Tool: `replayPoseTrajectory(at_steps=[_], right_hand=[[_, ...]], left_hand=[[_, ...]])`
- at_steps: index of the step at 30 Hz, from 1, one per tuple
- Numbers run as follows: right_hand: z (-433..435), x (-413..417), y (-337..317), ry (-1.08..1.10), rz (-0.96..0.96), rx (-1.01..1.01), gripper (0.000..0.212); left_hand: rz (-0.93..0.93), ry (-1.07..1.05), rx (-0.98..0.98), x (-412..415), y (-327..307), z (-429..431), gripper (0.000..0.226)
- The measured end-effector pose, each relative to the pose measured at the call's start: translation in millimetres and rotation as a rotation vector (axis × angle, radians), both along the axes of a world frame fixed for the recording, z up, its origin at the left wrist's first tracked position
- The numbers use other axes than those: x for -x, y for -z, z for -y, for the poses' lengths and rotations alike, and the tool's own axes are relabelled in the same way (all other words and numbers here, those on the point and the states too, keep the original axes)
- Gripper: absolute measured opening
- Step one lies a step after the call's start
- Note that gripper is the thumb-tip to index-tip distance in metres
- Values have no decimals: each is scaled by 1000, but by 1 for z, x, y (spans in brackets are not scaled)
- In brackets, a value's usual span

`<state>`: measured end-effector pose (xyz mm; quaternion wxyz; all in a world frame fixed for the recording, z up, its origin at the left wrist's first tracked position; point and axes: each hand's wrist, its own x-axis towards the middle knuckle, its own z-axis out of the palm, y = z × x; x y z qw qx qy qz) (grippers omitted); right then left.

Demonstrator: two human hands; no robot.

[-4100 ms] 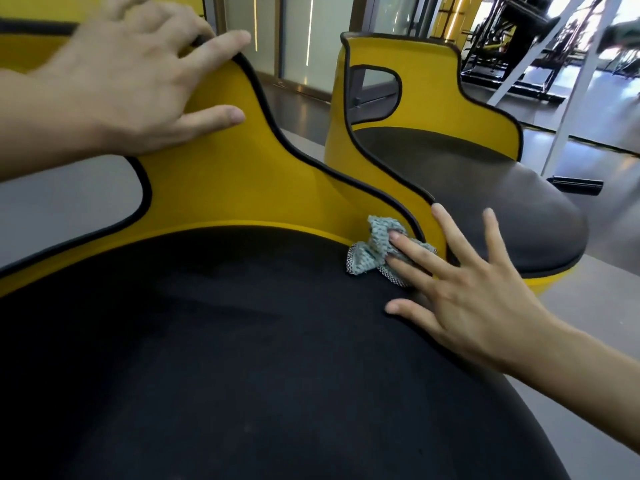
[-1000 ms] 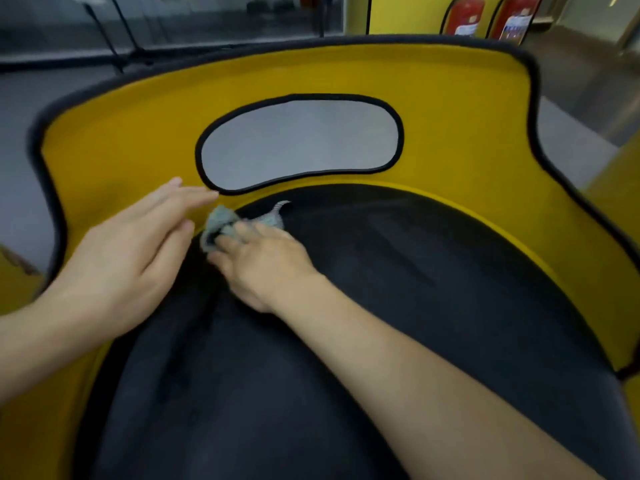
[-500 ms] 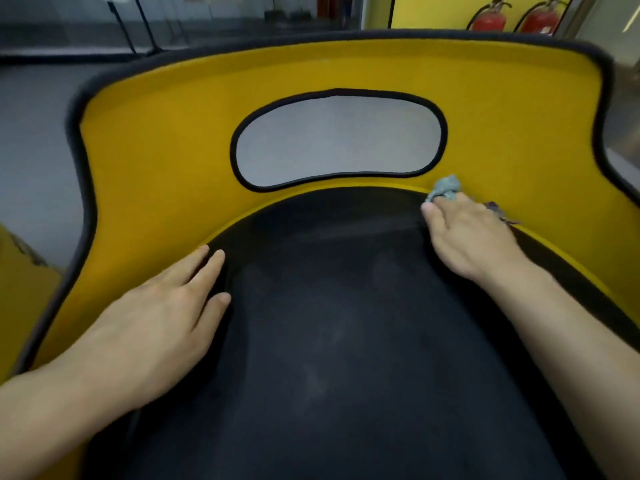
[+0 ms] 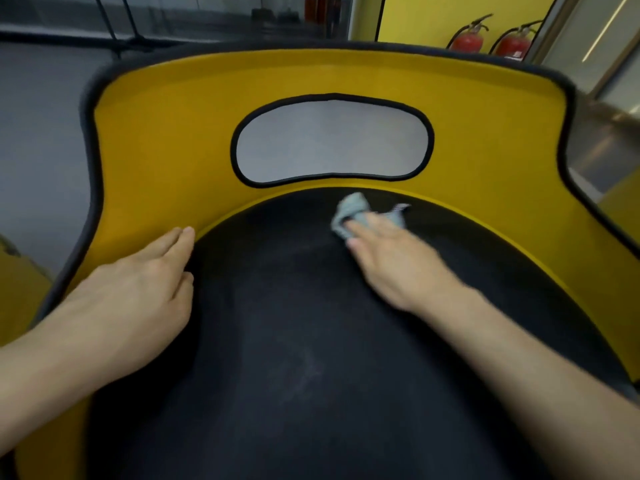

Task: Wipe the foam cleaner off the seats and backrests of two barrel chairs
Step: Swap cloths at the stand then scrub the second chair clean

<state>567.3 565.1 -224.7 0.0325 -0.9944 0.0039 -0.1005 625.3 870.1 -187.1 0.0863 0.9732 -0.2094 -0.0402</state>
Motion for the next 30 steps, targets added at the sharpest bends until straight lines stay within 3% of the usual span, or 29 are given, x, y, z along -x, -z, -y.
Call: replayPoseTrajectory(at_steps=[4,7,9,11,14,18,20,23,27,30], right_hand=[[107,42,-14,379,-114,-37,45],[110,52,-7,400,-178,53,46],[89,53,-4,384,-125,37,41],[50,56,-6,270,-128,64,41],[-32,62,1,-96,-55,184,61],[-155,109,6,-351,-121,-145,55],[-174,138,4,-361,-197,-245,60],[-127,139,6,-225,-163,-208,62],[-11,140,3,87,-55,-76,52],[67,169,-15,457,-184,-186,58]], left_hand=[[-164,128,-139,13,-7,7,82],[-360,177,-281,28,-8,13,105],[-367,203,-376,32,-5,17,116],[-378,212,-417,34,-8,19,130],[-450,231,-448,29,-12,11,141],[-500,256,-558,17,-22,-5,160],[-530,259,-602,16,-24,-10,155],[-542,280,-549,17,-21,-8,143],[-452,306,-372,34,-11,7,116],[-296,367,-342,55,1,20,103]])
